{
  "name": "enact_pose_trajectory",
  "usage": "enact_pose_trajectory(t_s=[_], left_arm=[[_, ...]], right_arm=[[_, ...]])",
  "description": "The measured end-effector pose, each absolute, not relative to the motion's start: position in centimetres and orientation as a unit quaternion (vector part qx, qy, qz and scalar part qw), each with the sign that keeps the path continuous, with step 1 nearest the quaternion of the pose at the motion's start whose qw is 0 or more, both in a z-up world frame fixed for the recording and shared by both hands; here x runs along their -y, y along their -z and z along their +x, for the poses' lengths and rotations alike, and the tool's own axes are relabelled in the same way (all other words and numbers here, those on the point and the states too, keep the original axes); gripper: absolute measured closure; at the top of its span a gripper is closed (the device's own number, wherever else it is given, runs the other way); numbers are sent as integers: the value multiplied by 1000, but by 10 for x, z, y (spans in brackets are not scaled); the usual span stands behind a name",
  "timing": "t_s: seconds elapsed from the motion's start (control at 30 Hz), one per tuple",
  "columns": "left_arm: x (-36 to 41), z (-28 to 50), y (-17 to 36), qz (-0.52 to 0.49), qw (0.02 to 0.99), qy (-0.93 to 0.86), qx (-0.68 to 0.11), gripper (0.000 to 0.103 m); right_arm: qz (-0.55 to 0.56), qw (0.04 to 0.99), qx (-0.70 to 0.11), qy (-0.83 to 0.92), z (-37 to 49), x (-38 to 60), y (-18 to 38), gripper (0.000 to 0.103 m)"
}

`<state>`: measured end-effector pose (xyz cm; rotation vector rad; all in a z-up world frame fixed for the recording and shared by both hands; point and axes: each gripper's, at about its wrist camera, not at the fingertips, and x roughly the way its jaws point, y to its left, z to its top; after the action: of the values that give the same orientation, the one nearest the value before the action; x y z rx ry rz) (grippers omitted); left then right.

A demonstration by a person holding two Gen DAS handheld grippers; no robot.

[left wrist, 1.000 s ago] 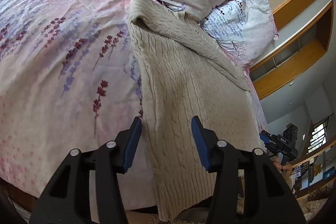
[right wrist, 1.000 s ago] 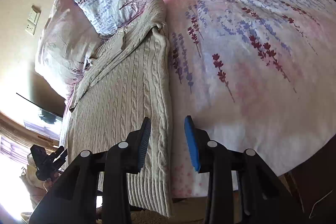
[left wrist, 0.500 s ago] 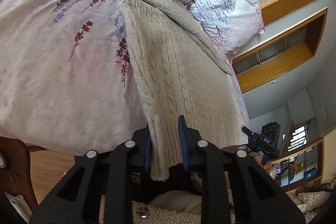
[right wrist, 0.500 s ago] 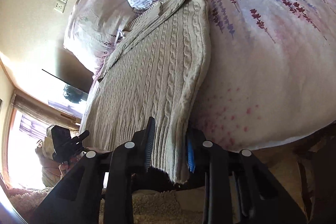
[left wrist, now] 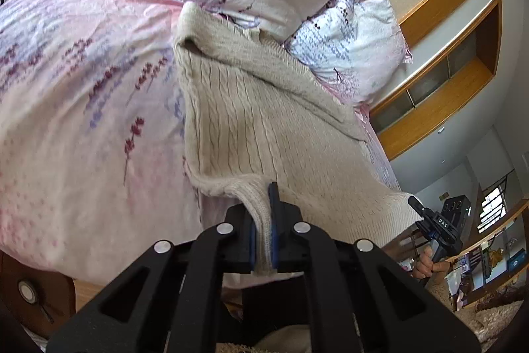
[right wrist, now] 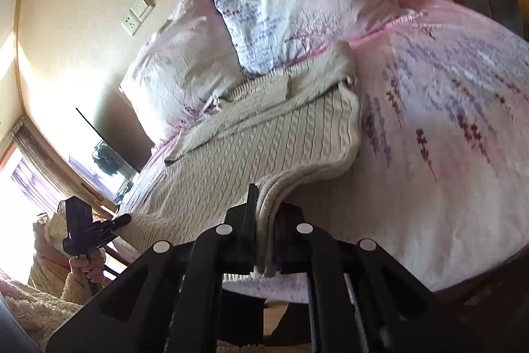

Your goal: Fold small clothes

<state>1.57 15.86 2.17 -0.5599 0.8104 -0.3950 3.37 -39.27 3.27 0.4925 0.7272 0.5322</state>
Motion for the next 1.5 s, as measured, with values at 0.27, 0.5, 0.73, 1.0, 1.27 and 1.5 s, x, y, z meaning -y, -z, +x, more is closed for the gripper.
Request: enact_pose_trajectory(t_s=[0.27, 0.5, 0.73, 1.0, 1.27, 1.5], left_arm=[[-173, 63, -69, -251, 903, 148, -316, 97], [-170, 111, -95, -227, 919, 122, -299, 97], [-165, 172, -112, -211, 932, 94, -279, 97], [-151, 245, -84, -201, 928, 61, -307, 97], [-156, 293, -34, -222, 906, 37, -360, 97], [-154, 321, -6, -230, 887, 27, -398, 94]], right_arm=[[181, 925, -252, -218, 61, 386, -73, 95], [142, 947, -210, -199, 94, 369, -94, 95], [146, 954, -186, -182, 149, 357, -105, 95], [168, 946, -243, -131, 225, 343, -74, 95], [223, 903, -357, -83, 300, 345, -12, 95], [260, 870, -416, -52, 339, 340, 11, 92]])
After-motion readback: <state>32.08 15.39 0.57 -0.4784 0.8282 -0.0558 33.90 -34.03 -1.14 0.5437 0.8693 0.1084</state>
